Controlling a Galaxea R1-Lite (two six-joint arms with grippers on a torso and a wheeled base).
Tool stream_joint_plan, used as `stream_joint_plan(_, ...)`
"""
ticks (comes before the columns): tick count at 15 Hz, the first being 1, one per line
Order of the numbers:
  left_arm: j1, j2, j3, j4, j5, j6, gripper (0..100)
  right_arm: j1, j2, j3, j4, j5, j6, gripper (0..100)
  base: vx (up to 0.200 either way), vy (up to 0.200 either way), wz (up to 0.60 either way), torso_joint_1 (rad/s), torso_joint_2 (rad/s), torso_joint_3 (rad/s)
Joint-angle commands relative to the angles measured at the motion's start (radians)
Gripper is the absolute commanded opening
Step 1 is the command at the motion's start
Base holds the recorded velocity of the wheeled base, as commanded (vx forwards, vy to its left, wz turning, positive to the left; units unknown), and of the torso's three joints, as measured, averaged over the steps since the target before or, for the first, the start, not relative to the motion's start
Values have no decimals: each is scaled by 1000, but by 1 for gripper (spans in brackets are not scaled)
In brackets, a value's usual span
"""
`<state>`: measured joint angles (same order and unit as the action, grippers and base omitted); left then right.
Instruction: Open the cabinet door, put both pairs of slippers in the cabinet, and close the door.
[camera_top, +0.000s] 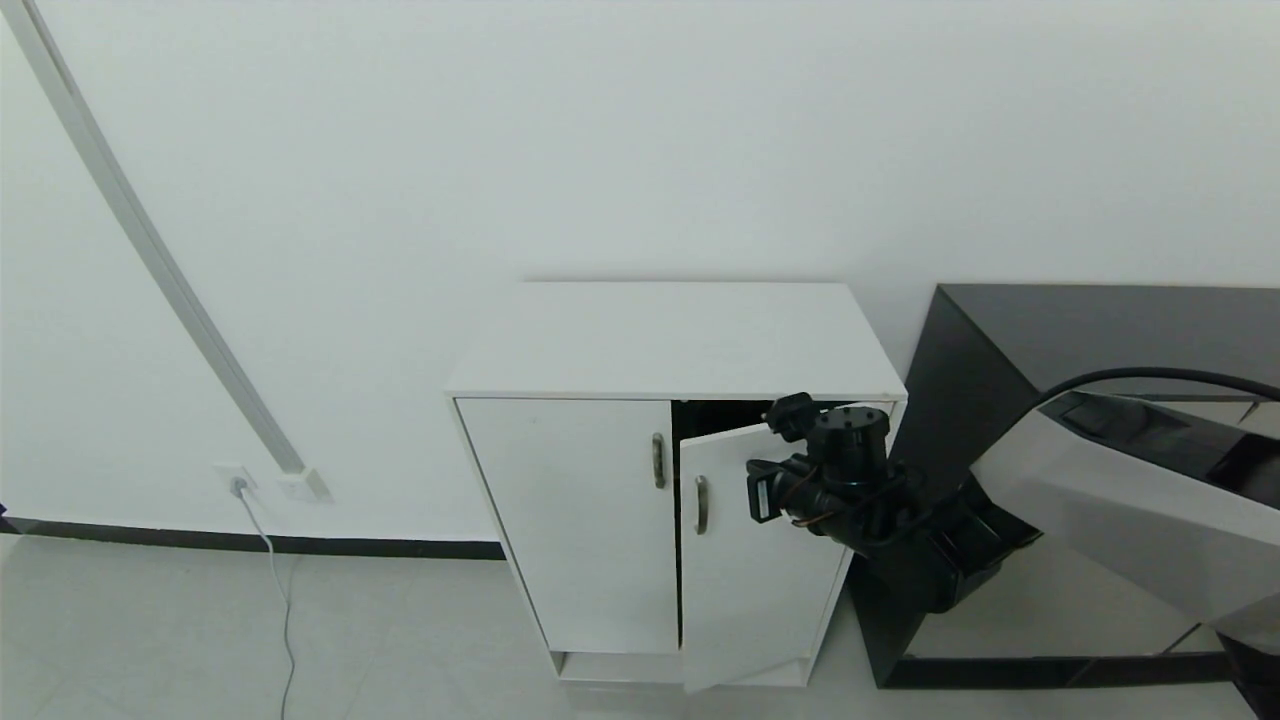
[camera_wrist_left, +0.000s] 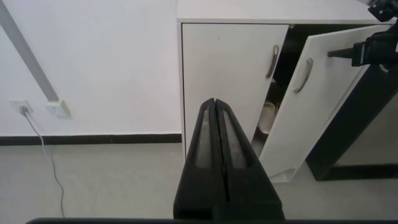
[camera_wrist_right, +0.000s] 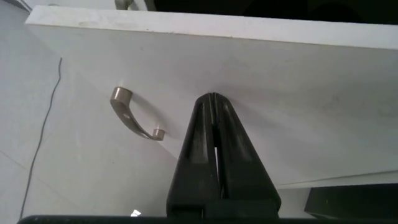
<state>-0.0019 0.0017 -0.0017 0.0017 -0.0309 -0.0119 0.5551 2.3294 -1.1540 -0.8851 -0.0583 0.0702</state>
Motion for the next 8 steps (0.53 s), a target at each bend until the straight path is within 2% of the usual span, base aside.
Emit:
stream_joint_plan(1, -1, 0, 0, 0, 0, 0, 0, -3, 13, -30, 8, 0, 0, 0, 0, 0, 0, 0, 0, 0)
stream_joint_plan(8, -1, 0, 0, 0, 2, -2, 0, -34, 47, -119, 57, -2, -1, 0, 0, 0, 0, 0, 0, 0)
